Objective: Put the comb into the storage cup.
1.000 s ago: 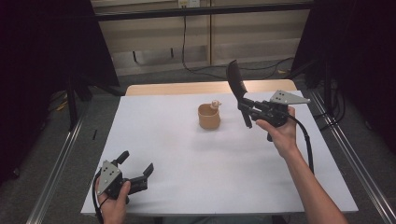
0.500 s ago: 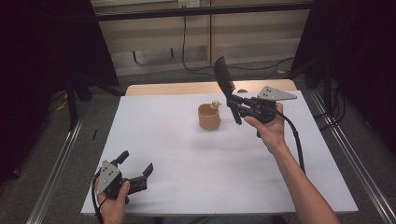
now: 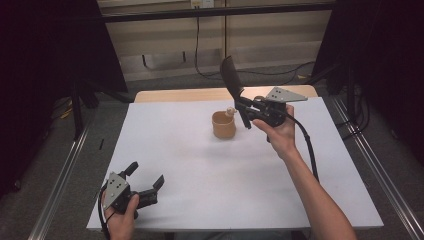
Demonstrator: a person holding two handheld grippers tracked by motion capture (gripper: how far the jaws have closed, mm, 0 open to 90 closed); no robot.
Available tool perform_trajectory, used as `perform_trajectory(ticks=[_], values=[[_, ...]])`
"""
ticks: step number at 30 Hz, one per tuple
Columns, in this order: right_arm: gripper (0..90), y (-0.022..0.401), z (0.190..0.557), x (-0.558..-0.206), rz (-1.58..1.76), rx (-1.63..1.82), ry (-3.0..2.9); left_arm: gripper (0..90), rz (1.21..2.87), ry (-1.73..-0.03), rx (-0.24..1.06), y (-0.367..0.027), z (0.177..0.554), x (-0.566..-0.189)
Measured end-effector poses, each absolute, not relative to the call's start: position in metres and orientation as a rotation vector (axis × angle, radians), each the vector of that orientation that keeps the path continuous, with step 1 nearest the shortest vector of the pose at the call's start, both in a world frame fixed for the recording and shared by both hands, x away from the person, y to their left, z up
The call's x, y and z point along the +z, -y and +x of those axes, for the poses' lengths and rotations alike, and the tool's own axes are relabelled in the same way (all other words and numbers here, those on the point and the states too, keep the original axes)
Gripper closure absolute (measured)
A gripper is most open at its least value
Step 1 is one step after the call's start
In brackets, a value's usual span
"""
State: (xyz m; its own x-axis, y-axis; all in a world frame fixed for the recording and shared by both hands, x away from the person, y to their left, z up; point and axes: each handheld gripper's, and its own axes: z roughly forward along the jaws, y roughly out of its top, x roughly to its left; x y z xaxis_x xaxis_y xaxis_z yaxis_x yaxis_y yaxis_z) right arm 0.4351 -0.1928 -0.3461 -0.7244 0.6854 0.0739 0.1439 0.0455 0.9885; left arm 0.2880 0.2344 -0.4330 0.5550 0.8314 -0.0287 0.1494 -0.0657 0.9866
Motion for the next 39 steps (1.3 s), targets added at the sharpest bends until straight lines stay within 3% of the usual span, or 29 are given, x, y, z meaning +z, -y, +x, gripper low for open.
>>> perform_trajectory(ticks=[28,39], values=[[72.5,0.16,0.461,-0.337,0.811,1.736,-1.908,2.0,1.557,-0.865,0.693,-0.236,0.288,-0.433],[72.6,0.148,0.469,-0.35,0.816,1.726,-1.928,2.0,1.555,-0.862,0.69,-0.235,0.288,-0.433]])
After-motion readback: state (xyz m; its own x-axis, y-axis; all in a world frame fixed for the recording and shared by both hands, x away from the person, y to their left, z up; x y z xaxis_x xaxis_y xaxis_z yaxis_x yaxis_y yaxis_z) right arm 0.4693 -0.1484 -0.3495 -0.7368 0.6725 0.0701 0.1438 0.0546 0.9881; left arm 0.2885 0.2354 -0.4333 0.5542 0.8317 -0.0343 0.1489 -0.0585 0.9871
